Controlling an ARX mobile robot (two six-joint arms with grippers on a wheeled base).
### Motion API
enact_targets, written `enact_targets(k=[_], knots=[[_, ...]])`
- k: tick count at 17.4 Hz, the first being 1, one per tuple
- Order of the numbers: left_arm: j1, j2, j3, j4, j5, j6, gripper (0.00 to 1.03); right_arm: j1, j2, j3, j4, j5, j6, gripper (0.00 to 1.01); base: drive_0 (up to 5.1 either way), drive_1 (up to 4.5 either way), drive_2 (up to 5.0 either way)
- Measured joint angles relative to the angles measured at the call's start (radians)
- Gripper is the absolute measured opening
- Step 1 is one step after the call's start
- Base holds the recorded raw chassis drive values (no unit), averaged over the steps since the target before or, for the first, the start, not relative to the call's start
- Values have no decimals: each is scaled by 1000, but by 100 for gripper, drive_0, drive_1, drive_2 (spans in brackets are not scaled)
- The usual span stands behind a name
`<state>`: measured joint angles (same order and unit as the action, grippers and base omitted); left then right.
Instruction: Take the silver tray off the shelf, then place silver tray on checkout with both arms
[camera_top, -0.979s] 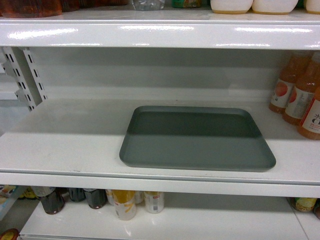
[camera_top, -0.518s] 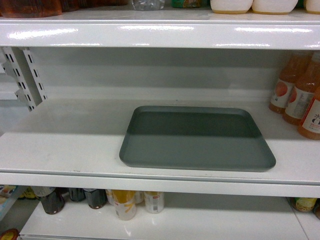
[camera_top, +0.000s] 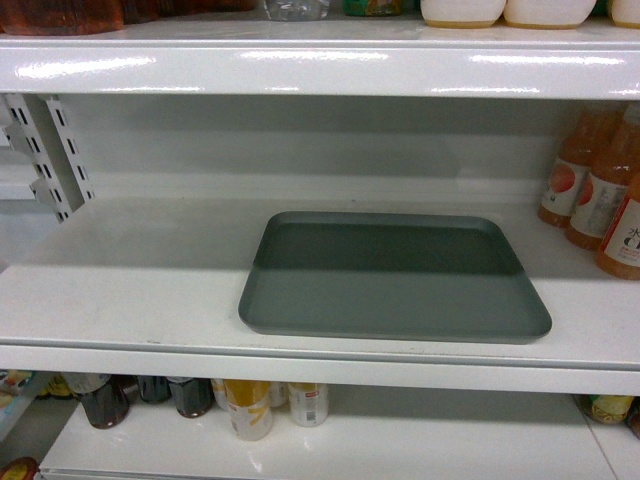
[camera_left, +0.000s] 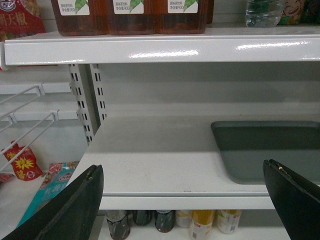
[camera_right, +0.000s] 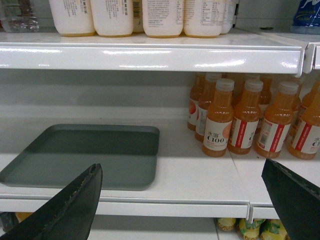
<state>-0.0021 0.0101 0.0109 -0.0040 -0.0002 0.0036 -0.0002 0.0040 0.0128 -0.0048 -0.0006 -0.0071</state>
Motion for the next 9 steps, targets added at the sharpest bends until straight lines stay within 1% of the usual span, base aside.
enact_targets(k=[1,2,3,4,5,6,7,8,9], knots=[[-11,9,7,-34,-34,-9,98,-8,6,4,-24,-23,-5,98,0,0,0],[-108,138,72,-152,-258,-66,98,-82,100,39,-98,-185,-41,98,0,0,0],[-151,336,122,-72,-396,-100,98,-143,257,67,-39,-301,-63,98,0,0,0],[-126,497,158,23,-465,-117,98,-158,380,82,45,-384,-79,98,0,0,0],[-105,649,185,124,-449,-128,98,-141,502,92,136,-406,-103,98,0,0,0],[-106,826,221,242,-386,-127,98,-127,665,112,235,-418,-109,98,0,0,0],[-105,1033,281,353,-310,-124,98,-95,842,145,353,-384,-122,98,0,0,0],[-106,1201,343,420,-242,-127,98,-69,994,191,426,-367,-121,98,0,0,0],[-109,1324,402,452,-198,-129,98,-49,1115,234,470,-345,-121,98,0,0,0]])
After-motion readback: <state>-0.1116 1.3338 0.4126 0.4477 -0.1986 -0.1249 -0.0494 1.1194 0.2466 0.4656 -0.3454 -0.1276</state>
